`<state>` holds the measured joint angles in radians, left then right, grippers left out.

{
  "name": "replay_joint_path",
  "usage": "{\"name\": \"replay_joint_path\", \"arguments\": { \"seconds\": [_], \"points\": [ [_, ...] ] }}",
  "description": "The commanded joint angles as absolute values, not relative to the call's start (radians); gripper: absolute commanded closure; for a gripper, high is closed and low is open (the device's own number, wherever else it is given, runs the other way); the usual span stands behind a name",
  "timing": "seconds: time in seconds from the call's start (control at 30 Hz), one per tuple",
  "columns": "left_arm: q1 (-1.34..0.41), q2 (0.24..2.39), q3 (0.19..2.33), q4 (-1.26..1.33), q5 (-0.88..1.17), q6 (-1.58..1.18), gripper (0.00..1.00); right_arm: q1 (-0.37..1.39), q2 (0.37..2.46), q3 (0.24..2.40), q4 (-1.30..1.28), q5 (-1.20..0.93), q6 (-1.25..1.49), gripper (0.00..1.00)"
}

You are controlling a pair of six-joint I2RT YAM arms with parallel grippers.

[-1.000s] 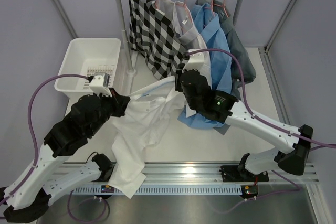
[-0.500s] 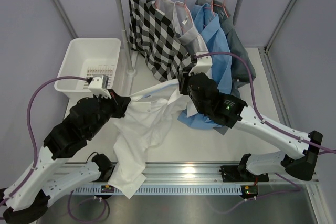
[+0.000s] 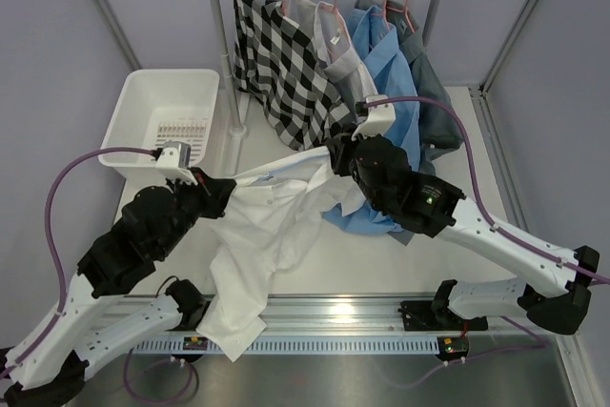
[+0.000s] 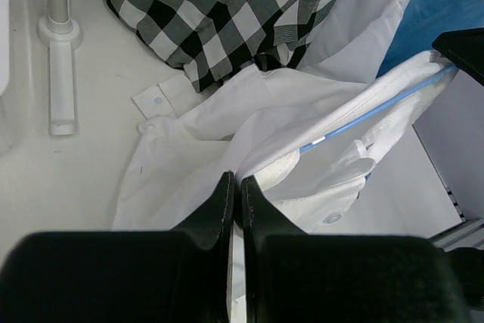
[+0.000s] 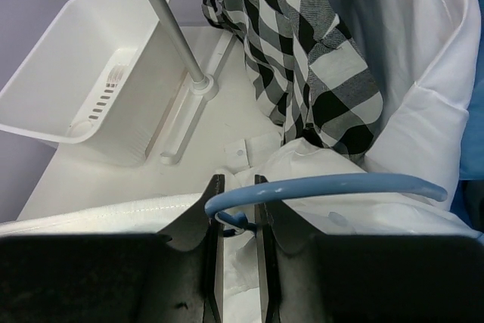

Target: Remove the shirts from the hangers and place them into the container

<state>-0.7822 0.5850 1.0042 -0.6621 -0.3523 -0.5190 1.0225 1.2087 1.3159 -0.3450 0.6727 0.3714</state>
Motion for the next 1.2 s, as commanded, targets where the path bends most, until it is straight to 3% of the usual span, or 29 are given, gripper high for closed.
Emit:
{"name": "replay_joint_path", "arguments": {
  "seconds": [0.0, 0.27, 0.37, 0.6, 0.77, 1.17],
  "points": [
    [-0.758, 0.552, 0.985, -0.844, -0.644, -0.468, 1.00, 0.957, 1.101, 1.390, -0.383, 0.980, 0.315, 1.00],
    [-0.758, 0.538, 0.985, -0.839, -0.640, -0.491, 0.98, 0.956, 1.091, 1.362, -0.311, 0.985, 0.253, 1.00],
    [-0.758, 0.607, 1.069, -0.838, -0.604, -0.495, 0.90, 0.956, 1.146, 1.351, -0.287, 0.928, 0.276, 1.00],
    [-0.758, 0.796, 1.215, -0.833, -0.589, -0.474, 0.90, 0.956, 1.247, 1.370, -0.262, 0.880, 0.302, 1.00],
    [-0.758, 0.789, 1.144, -0.833, -0.669, -0.503, 0.96, 0.940, 1.227, 1.414, -0.267, 0.956, 0.241, 1.00],
    [-0.756, 0.650, 0.979, -0.834, -0.718, -0.566, 0.96, 0.857, 1.092, 1.367, -0.250, 0.920, 0.259, 1.00]
  ]
}}
